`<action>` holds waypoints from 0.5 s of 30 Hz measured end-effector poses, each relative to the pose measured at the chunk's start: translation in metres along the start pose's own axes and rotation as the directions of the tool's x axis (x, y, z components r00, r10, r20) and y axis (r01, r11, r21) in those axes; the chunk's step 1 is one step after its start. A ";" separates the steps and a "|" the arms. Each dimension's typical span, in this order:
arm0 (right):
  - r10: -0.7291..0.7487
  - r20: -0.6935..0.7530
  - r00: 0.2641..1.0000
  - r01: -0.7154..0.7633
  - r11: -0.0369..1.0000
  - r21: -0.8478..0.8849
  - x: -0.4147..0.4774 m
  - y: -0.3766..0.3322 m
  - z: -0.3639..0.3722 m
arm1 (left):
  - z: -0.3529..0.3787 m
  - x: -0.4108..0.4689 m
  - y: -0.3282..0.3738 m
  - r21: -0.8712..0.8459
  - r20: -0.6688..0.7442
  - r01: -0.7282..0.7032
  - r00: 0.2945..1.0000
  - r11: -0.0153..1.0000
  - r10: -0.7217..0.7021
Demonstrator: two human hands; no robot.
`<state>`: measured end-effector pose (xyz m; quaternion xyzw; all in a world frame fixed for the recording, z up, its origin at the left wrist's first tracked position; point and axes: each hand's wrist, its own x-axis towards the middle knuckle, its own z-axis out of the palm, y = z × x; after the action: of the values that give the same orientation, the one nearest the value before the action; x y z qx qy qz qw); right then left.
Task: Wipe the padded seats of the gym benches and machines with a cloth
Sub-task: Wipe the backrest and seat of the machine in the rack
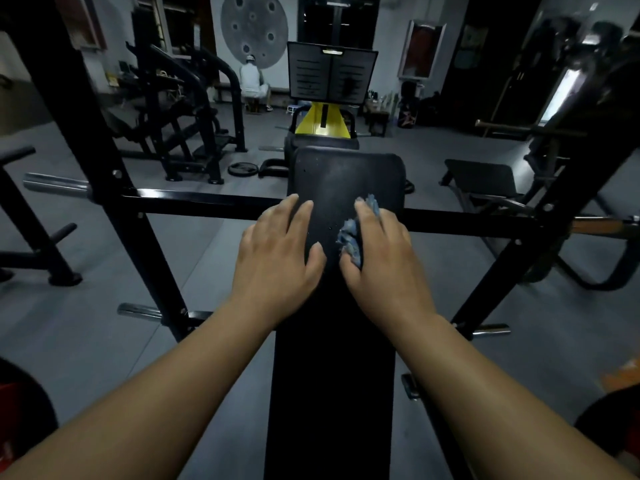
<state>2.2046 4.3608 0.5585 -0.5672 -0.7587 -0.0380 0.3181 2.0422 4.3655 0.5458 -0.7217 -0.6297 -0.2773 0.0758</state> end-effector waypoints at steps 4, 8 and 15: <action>-0.052 0.006 0.999 0.052 0.998 -0.023 0.046 0.019 0.036 | 0.023 0.036 -0.016 0.014 -0.006 -0.001 1.000 1.000 0.002; -0.111 -0.002 0.994 0.111 0.992 -0.061 0.092 0.031 0.078 | 0.057 0.069 -0.029 0.024 -0.005 -0.016 1.000 1.000 0.016; -0.224 0.017 0.975 0.222 0.954 -0.199 0.171 0.055 0.133 | 0.103 0.119 -0.063 0.066 0.010 0.018 1.000 0.998 -0.018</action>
<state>2.1681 4.5795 0.5260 -0.5069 -0.8093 -0.1512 0.2555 2.0197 4.5278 0.5037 -0.7146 -0.6453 -0.2532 0.0937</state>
